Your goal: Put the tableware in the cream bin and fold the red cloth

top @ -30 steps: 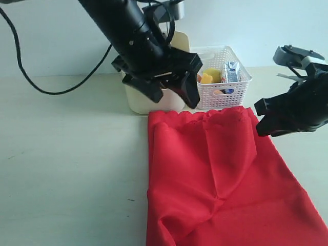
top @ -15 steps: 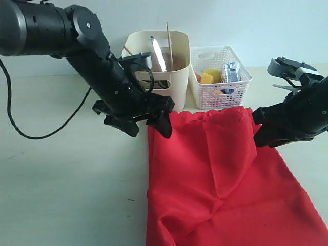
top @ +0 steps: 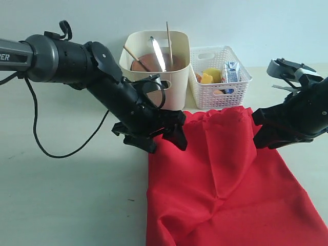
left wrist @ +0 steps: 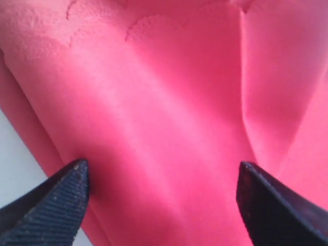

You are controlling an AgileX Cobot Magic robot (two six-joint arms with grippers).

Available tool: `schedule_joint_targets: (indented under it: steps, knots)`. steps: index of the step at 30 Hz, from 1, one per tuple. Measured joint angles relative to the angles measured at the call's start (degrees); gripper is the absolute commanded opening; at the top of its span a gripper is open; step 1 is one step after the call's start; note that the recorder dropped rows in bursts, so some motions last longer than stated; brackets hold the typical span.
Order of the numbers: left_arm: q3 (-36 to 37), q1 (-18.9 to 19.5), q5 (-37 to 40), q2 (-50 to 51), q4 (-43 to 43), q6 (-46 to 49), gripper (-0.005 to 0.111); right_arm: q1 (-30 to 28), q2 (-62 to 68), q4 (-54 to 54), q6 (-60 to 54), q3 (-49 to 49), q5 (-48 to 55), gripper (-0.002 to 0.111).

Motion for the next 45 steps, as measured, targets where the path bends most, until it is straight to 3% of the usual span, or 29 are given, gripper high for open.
schedule_joint_targets:
  steps: [13,16,24,33,40,45]
  knots:
    - [0.0,0.2,-2.4,0.1,5.0,-4.2,0.074,0.0,0.0,0.0,0.0,0.0,0.0,0.032]
    - [0.0,0.1,-2.1,0.1,3.9,-3.8,0.061,0.0,0.0,0.0,0.0,0.0,0.0,0.032]
    - [0.0,-0.4,1.2,0.1,-4.7,2.5,0.002,0.0,0.0,0.0,0.0,0.0,-0.1,0.032]
    - [0.0,-2.0,3.6,-0.5,-10.3,10.8,0.000,0.0,-2.3,0.0,-0.2,0.0,-3.4,0.032]
    - [0.0,-8.3,7.8,-0.9,-14.5,18.8,0.000,0.0,-4.9,-2.4,1.7,-0.5,-6.7,0.032]
    - [0.0,-13.6,9.8,-0.9,-14.8,22.7,0.000,0.0,-6.9,-12.9,10.8,-0.5,-9.2,0.032]
